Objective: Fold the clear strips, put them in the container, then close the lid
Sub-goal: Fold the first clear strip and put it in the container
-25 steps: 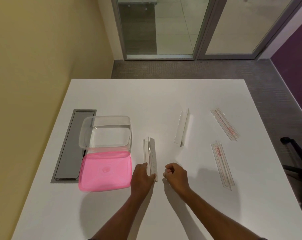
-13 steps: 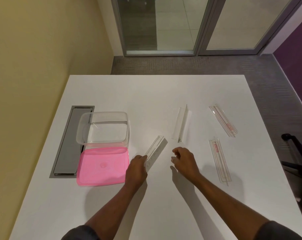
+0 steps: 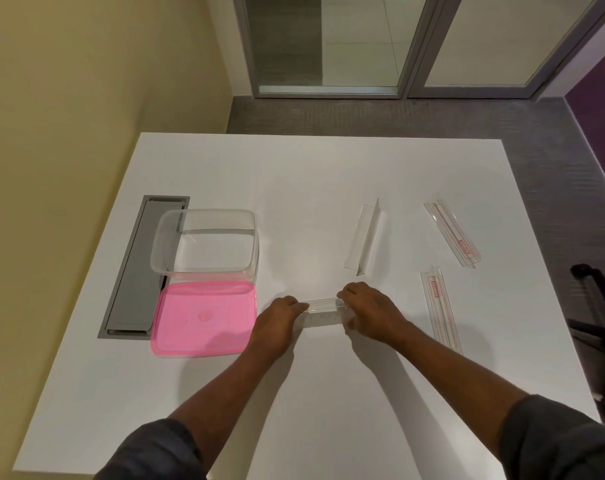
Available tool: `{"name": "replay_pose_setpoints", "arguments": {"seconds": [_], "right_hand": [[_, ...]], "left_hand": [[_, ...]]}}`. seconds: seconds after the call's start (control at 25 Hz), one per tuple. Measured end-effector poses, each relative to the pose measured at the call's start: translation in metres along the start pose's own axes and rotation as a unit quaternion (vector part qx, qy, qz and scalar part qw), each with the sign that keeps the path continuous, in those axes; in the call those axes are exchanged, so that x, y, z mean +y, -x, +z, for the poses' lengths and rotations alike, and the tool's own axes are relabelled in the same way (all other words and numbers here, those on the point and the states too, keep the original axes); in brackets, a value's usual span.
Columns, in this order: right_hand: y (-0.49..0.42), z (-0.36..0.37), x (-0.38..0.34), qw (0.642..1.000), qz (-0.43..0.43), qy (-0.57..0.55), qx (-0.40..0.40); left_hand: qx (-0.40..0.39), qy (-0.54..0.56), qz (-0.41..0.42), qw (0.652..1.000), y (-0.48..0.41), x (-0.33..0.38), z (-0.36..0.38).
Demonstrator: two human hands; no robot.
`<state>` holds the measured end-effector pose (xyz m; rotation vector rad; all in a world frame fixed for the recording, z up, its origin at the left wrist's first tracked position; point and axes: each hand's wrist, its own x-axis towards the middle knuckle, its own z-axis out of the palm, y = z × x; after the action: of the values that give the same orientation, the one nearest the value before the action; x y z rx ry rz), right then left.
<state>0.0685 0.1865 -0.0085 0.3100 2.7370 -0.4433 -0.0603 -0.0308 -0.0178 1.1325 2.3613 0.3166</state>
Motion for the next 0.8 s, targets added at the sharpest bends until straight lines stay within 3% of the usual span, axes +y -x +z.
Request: {"name": "replay_pose_setpoints", "arguments": {"seconds": [0.8], "right_hand": [[0.01,0.0,0.002,0.999,0.009,-0.006,0.041]], "left_hand": [[-0.021,-0.077,0.078,0.994,-0.012,-0.011,-0.018]]}}
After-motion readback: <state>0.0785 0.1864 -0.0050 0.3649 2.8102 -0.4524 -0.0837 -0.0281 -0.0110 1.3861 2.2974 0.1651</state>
